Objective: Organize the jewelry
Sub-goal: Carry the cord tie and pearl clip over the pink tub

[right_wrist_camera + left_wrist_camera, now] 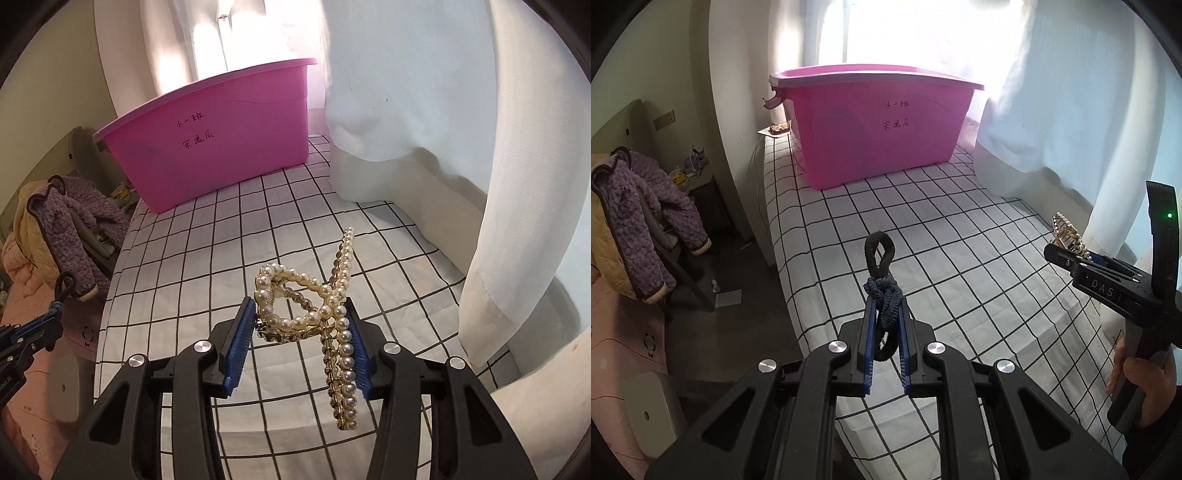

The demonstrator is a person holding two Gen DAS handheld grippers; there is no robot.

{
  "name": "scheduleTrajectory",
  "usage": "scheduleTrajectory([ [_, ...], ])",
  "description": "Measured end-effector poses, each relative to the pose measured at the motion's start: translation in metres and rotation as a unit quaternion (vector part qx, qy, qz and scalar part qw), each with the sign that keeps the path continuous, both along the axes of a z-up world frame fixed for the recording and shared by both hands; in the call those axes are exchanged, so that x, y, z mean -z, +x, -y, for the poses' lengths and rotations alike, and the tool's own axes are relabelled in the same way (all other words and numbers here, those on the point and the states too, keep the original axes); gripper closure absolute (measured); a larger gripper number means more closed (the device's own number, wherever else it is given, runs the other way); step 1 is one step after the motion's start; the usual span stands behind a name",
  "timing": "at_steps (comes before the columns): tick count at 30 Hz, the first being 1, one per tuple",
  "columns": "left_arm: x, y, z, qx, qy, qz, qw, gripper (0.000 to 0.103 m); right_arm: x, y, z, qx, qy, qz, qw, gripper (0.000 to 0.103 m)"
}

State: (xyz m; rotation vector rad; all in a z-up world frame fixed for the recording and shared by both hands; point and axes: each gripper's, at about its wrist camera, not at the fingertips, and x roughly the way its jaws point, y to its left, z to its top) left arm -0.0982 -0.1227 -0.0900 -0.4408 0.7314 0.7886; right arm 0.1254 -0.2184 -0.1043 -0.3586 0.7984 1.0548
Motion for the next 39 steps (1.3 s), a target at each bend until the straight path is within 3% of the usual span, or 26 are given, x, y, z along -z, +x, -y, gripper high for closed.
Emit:
scheduleTrajectory([
  [10, -0.056, -0.03, -0.051, 0.016, 0.022, 0.034, 0.999, 0.092, -0.053, -0.038, -0.024, 0.04, 0.039, -0.008, 0.998, 0.057],
  [25, -0.125, -0.038, -0.209, 0.124, 0.063, 0.066, 0.9881, 0.092, -0.126, -0.075, -0.113, 0.156, 0.1, 0.012, 0.983, 0.057],
  [33, -0.153, -0.009, -0.267, 0.138, 0.075, 0.089, 0.9835, 0.092, -0.16, -0.056, -0.167, 0.149, 0.108, 0.033, 0.982, 0.057],
  [39, -0.159, 0.031, -0.301, 0.124, 0.074, 0.081, 0.9862, 0.092, -0.168, -0.024, -0.213, 0.109, 0.125, 0.021, 0.986, 0.057],
])
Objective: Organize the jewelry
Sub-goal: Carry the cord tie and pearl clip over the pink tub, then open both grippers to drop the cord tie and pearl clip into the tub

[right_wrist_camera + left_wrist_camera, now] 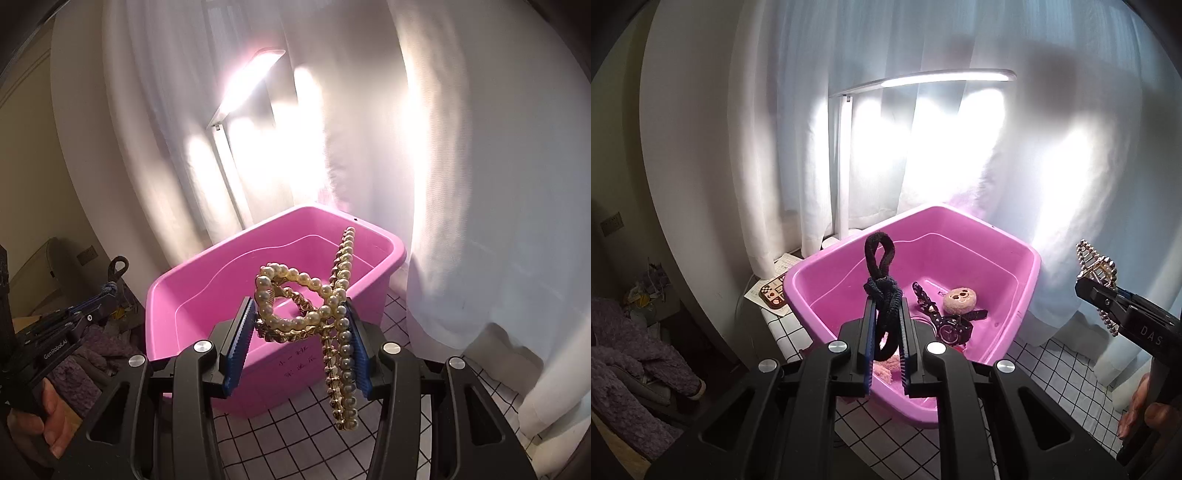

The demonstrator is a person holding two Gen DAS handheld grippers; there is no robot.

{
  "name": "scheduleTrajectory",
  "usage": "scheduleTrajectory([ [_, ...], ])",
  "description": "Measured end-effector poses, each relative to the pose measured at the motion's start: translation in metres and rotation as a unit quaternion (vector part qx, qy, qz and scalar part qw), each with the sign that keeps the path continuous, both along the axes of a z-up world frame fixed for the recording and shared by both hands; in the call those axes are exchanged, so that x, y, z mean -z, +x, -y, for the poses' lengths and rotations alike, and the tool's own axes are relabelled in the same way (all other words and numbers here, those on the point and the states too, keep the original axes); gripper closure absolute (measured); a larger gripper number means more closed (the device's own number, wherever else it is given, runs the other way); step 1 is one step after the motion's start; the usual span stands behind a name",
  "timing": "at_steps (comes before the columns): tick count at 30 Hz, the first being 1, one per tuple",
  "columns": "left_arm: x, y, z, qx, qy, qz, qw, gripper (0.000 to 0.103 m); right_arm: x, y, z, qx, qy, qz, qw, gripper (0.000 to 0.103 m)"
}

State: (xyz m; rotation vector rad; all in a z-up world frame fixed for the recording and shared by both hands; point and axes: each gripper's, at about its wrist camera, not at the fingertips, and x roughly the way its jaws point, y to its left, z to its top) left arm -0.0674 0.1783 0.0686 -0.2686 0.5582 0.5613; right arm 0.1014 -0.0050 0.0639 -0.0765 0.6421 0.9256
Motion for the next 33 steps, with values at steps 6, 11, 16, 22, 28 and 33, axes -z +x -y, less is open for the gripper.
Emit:
scheduleTrajectory([
  [6, 0.007, 0.035, -0.03, -0.005, -0.007, -0.027, 0.9996, 0.092, 0.004, 0.028, -0.053, -0.029, -0.009, -0.016, 0.999, 0.057],
  [11, 0.015, 0.065, -0.059, 0.009, -0.022, -0.051, 0.9984, 0.092, 0.012, 0.044, -0.092, -0.033, -0.031, -0.033, 0.998, 0.057],
  [16, 0.026, 0.088, -0.079, 0.046, -0.044, -0.075, 0.9952, 0.092, 0.023, 0.057, -0.119, -0.015, -0.061, -0.051, 0.997, 0.057],
  [22, 0.049, 0.109, -0.098, 0.082, -0.071, -0.11, 0.988, 0.091, 0.043, 0.069, -0.144, 0.011, -0.103, -0.077, 0.992, 0.057],
  [28, 0.064, 0.121, -0.106, 0.104, -0.08, -0.142, 0.9811, 0.091, 0.064, 0.077, -0.156, 0.038, -0.141, -0.11, 0.983, 0.057],
  [33, 0.072, 0.128, -0.116, 0.104, -0.098, -0.162, 0.9763, 0.09, 0.078, 0.084, -0.16, 0.052, -0.164, -0.127, 0.977, 0.057],
])
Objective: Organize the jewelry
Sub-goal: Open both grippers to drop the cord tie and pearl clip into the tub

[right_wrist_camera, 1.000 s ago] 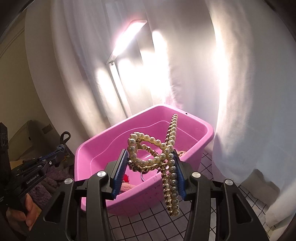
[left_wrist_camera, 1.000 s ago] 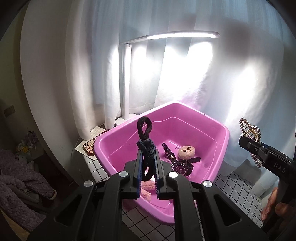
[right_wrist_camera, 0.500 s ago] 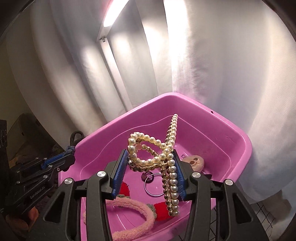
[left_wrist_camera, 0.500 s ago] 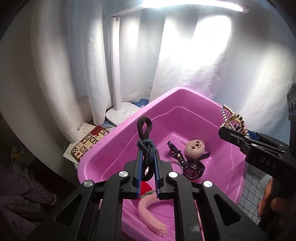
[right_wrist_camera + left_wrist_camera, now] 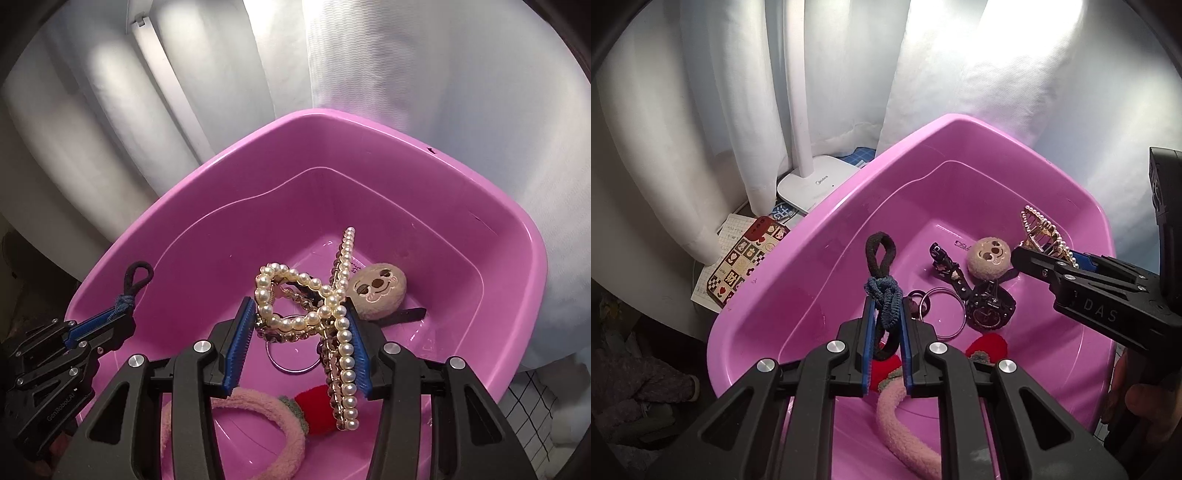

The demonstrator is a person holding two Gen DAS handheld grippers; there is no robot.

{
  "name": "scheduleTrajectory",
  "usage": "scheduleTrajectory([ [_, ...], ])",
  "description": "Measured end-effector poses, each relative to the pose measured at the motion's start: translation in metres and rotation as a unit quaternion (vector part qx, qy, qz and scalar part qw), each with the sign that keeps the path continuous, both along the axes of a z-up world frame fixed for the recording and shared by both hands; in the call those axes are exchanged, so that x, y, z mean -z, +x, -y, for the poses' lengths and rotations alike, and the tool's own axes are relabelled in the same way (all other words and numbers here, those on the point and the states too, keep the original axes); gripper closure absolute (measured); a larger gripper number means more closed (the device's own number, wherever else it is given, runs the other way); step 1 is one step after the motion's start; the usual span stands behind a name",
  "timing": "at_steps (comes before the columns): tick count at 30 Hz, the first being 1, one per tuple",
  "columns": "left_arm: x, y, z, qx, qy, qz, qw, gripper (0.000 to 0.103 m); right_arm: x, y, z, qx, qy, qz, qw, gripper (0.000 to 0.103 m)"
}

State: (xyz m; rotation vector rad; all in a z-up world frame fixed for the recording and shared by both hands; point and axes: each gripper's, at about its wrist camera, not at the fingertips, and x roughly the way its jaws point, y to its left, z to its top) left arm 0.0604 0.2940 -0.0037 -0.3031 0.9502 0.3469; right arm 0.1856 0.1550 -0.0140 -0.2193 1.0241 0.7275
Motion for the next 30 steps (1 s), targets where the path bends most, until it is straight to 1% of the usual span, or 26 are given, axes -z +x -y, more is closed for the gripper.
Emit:
scheduleTrajectory([
  [2, 0.003, 0.002, -0.003, 0.001, 0.0, -0.007, 1.0, 0.088, 0.002, 0.003, 0.0, 0.006, 0.001, -0.007, 1.0, 0.057],
  [4, 0.005, 0.003, -0.004, 0.002, -0.005, -0.013, 0.9999, 0.083, 0.001, 0.003, 0.001, 0.011, -0.005, -0.004, 1.0, 0.057],
  [5, 0.006, 0.003, -0.005, 0.001, -0.005, -0.016, 0.9999, 0.072, 0.0, 0.002, 0.001, 0.014, -0.01, -0.004, 1.0, 0.057],
  [6, 0.006, 0.002, -0.005, 0.0, -0.005, -0.017, 0.9998, 0.057, 0.001, 0.004, 0.0, 0.017, -0.012, -0.005, 1.0, 0.057],
  [7, 0.005, 0.002, -0.005, 0.001, -0.004, -0.016, 0.9999, 0.05, 0.0, 0.005, -0.002, 0.019, -0.014, -0.007, 1.0, 0.055],
  [8, 0.004, 0.002, -0.006, -0.002, 0.001, -0.015, 0.9999, 0.031, -0.001, 0.004, -0.002, 0.02, -0.013, -0.007, 1.0, 0.053],
  [9, 0.002, 0.001, -0.006, -0.004, 0.006, -0.01, 0.9999, 0.024, 0.0, 0.005, -0.003, 0.021, -0.013, -0.005, 1.0, 0.049],
  [10, 0.0, 0.0, -0.007, -0.006, 0.009, -0.005, 0.9999, 0.019, -0.001, 0.003, -0.003, 0.023, -0.016, -0.001, 1.0, 0.045],
  [12, -0.002, -0.001, -0.006, -0.005, 0.013, -0.005, 0.9999, 0.019, -0.002, 0.002, -0.004, 0.026, -0.02, 0.007, 0.999, 0.043],
  [16, -0.001, -0.002, -0.008, -0.009, 0.009, -0.012, 0.9998, 0.018, -0.004, 0.001, -0.003, 0.027, -0.019, 0.007, 0.999, 0.042],
  [18, 0.0, -0.003, -0.008, -0.01, 0.01, -0.016, 0.9998, 0.015, -0.005, -0.001, -0.002, 0.026, -0.019, 0.007, 0.999, 0.042],
  [21, 0.0, -0.004, -0.007, -0.012, 0.012, -0.019, 0.9997, 0.014, -0.008, -0.004, -0.001, 0.024, -0.017, 0.007, 1.0, 0.042],
  [23, 0.0, -0.005, -0.008, -0.013, 0.012, -0.022, 0.9996, 0.012, -0.01, -0.006, 0.0, 0.025, -0.017, 0.008, 1.0, 0.042],
  [26, -0.002, -0.008, -0.008, -0.018, 0.008, -0.02, 0.9996, 0.01, -0.013, -0.009, 0.001, 0.025, -0.019, 0.011, 0.999, 0.04],
  [30, -0.005, -0.01, -0.01, -0.025, 0.0, -0.02, 0.9995, 0.009, -0.016, -0.009, 0.004, 0.032, -0.021, 0.015, 0.999, 0.04],
])
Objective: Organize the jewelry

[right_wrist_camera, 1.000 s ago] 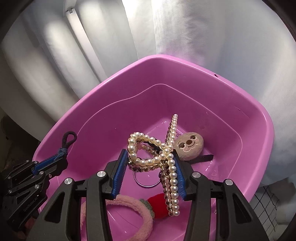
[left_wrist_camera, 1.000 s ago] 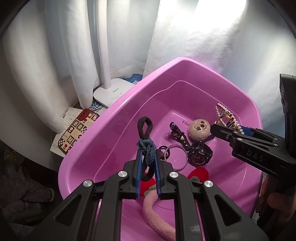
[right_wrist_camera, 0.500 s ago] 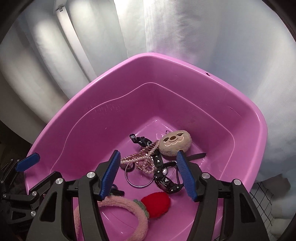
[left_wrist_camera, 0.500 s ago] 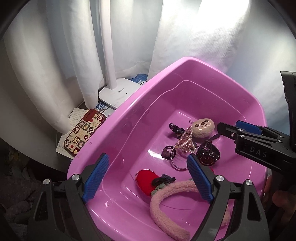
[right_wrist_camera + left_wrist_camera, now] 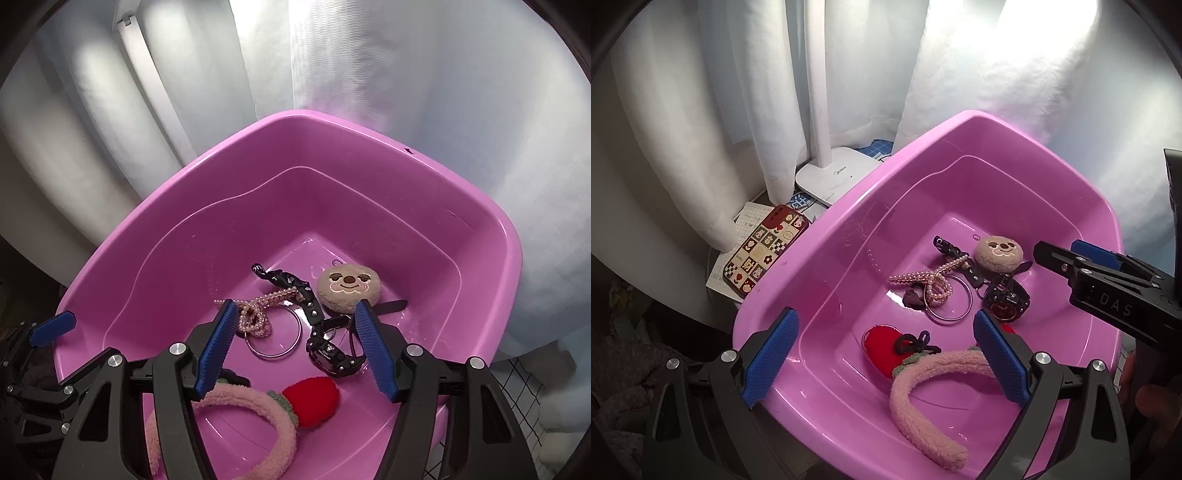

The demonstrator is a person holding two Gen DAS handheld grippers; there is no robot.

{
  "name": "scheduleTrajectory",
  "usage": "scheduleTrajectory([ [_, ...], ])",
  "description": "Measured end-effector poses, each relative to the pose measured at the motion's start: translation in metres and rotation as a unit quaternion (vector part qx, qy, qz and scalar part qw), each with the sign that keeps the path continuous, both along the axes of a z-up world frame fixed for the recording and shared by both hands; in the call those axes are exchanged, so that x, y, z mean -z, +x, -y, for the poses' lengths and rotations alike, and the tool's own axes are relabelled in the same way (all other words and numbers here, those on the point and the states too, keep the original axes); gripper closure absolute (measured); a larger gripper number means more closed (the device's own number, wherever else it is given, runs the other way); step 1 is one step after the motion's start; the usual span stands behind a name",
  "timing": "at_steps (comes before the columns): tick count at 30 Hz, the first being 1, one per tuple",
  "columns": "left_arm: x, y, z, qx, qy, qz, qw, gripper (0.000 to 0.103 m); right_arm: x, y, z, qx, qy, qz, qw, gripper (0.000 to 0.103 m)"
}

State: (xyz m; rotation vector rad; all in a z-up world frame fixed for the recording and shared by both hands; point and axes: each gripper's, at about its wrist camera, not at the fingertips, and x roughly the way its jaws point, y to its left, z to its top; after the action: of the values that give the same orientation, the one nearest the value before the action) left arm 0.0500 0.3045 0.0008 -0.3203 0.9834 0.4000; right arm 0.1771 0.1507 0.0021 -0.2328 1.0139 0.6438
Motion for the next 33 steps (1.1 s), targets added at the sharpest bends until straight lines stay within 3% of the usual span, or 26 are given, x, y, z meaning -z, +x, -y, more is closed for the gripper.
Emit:
scheduleTrajectory([
  [14, -0.012, -0.007, 0.004, -0.013, 0.034, 0.003, 0.9993, 0.009, -0.007, -0.004, 0.007, 0.002, -0.005, 0.013, 1.0, 0.039],
  [33, -0.019, -0.012, 0.006, -0.021, 0.032, 0.007, 0.9992, 0.009, -0.014, -0.013, 0.013, -0.004, -0.004, 0.024, 1.0, 0.039],
])
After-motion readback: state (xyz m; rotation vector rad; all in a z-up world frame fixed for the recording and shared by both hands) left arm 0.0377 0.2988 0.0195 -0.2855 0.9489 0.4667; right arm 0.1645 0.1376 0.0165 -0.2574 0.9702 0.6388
